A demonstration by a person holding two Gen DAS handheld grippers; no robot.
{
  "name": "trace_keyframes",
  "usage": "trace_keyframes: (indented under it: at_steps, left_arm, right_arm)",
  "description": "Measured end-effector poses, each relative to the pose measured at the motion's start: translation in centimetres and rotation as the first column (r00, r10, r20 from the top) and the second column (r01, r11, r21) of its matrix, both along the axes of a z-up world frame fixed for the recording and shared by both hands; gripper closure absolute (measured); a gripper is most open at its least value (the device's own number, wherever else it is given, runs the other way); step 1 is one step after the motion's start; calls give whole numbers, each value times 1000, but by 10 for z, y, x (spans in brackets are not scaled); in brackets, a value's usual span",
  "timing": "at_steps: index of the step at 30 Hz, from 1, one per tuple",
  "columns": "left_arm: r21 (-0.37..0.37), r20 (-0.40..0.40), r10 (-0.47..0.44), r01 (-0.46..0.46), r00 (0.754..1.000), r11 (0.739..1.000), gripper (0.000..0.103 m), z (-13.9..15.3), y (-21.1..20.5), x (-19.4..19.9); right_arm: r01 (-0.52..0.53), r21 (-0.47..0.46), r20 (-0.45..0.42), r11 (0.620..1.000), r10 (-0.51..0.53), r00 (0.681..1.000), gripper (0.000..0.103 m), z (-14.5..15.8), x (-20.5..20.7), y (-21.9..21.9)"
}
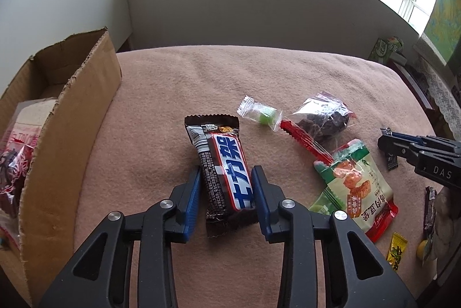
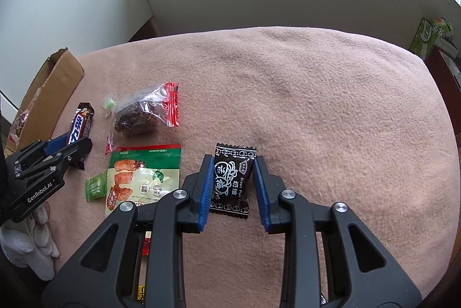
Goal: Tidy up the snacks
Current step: 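Grasp the Snickers bar with the left gripper while the right grasps the black candy, then carry the Snickers bar and black candy into the box and open both grippers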
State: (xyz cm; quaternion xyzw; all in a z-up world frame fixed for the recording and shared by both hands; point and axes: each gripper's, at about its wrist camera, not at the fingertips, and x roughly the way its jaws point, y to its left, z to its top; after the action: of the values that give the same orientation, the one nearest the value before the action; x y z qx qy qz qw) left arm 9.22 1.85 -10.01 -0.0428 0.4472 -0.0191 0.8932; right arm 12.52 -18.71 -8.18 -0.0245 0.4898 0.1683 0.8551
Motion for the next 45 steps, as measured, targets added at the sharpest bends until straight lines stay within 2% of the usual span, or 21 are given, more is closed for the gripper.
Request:
trace_keyframes:
  at_steps: [3,5,12,18,21,26,32,35,40,45]
  left_arm:
    - [15,10,-2,2,1000,1000,67,0,-3,3]
    - [8,18,7,-7,1000,1000,73,1,0,2]
    - [-105,26,30,-27,999,994,74,8,22,-7]
    - [-139,119,26,-9,993,990,74,38,24,-30]
    - [-126,171,29,-7,985,992,74,54,26,-43]
    - [-141,228,63,-31,972,989,74,74,52,-65]
    - [-139,280,146,-110,949,984,74,87,98,-87]
    - [-128,292,199,-168,936,977,74,87,123,-97]
    - [-158,281,295,-259,913,953,74,80,170,-108]
    - [-167,276,346,-310,897,936,74,76,200,-118]
  right_arm:
    - [-6,-30,12,1000,6,1000,75,-1,-1,7]
    - [-4,-29,15,1000,5,1000,75,-1,-1,8]
    - [19,50,45,999,-21,999,75,16,-4,-5]
    - [1,151,103,989,-17,995,75,47,-10,-5]
    - [-13,188,133,982,-13,991,75,61,-13,8]
    - [-75,249,169,966,33,985,75,75,-23,58]
    - [-160,288,199,944,104,975,75,87,-34,117]
    - [-203,294,205,934,146,968,75,87,-41,146]
    - [-285,289,205,914,232,951,75,82,-57,197]
    - [-374,288,201,882,326,924,75,75,-76,243]
